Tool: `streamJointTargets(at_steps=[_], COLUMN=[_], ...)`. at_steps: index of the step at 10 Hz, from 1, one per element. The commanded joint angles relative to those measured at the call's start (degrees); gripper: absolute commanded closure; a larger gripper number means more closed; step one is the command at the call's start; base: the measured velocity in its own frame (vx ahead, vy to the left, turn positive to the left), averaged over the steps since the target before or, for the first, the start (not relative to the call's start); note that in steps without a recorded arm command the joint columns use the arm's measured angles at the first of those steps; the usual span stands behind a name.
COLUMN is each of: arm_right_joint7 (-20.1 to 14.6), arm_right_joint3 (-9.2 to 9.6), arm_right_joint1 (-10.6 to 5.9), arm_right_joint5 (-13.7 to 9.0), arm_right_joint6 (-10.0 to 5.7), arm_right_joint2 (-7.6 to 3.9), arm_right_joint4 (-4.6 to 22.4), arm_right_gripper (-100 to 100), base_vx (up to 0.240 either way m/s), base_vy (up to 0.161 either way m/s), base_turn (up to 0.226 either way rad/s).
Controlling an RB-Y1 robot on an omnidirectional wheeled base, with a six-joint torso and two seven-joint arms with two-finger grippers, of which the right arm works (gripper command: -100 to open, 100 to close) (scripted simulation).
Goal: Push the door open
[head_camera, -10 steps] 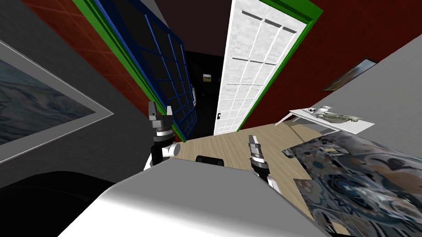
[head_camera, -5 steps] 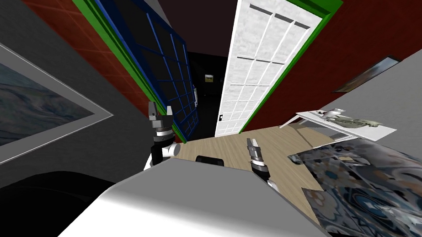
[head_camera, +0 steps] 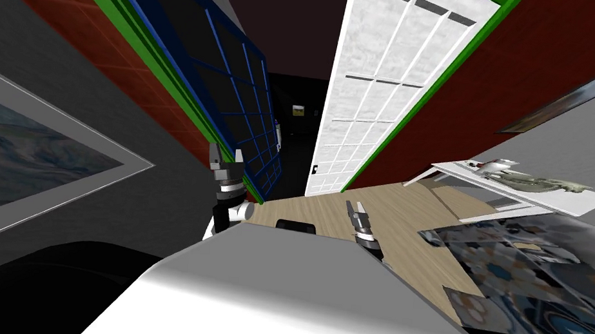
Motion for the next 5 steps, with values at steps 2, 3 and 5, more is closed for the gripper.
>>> streamJointTargets(at_steps=[2,3,5], arm_right_joint7=[2.89,4.59,6.29], arm_right_joint3=[-1.28,-2.17,-3.05], arm_right_joint1=[0.41,0.54,0.68], arm_right_joint5=[2.15,3.47,4.8], arm_right_joint6=[-2.1,-3.39,-4.69], arm_right_joint2=[0.4,0.58,0.77], arm_right_joint4=[2.79,4.74,6.7], arm_right_gripper=[-100,-100,-100], base_vx=[0.131,0.159,0.143], base_vy=[0.013,0.018,0.025], base_turn=[0.064,0.122,0.061])
